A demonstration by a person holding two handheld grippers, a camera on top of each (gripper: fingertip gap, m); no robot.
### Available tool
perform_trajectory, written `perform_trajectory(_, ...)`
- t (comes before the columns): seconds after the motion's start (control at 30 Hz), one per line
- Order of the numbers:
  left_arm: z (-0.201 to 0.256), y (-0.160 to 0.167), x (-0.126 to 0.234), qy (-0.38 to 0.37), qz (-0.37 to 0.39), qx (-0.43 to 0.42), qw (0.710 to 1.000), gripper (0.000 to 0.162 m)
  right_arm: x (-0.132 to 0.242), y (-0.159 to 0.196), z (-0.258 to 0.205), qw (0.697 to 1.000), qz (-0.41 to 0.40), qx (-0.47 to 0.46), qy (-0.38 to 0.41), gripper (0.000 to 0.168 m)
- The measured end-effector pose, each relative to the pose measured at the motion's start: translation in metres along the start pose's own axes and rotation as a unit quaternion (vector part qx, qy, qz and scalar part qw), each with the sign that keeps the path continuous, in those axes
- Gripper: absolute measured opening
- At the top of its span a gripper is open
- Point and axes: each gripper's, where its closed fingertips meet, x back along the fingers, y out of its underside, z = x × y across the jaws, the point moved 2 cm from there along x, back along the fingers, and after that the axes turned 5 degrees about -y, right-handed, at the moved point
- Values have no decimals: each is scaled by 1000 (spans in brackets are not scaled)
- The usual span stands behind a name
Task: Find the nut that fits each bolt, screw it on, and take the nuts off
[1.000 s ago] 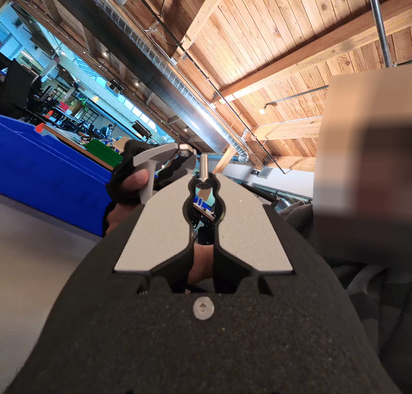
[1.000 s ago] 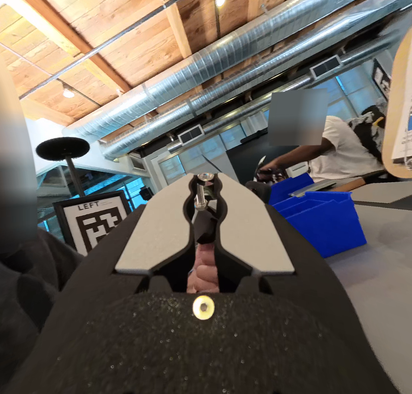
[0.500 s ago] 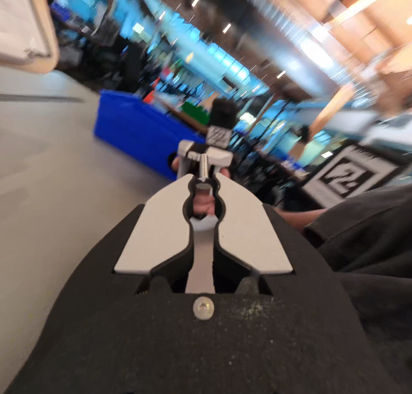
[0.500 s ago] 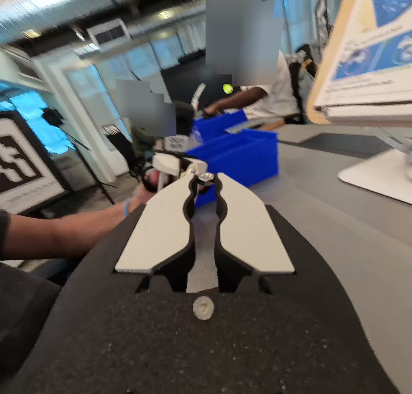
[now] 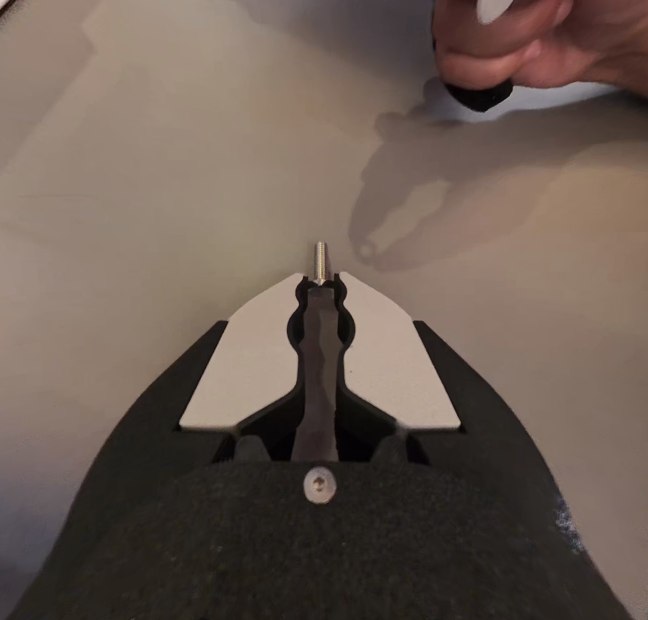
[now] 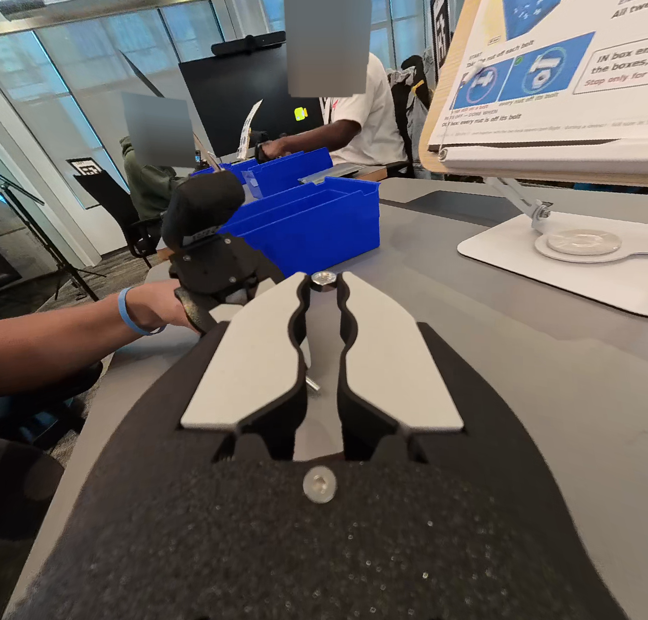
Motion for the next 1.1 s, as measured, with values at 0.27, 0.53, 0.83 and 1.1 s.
perform_trajectory(0.27, 6, 5, -3, 13, 2, -16, 1000, 14, -1, 0, 0, 1000, -1, -10, -10, 14)
perform_trajectory(0.53, 0, 14, 8, -46, -123, -71, 989, 24, -2, 2, 2, 1000, -6, -20, -14, 14)
perform_trajectory(0.83, 11, 12, -2, -46, -222, -24, 974, 25, -2, 2, 1, 999, -9, -26, -19, 14)
perform_trajectory(1.1, 9, 7, -7, -56, -236, 37, 969, 27, 0, 1, 3, 999, -8, -29, -19, 14)
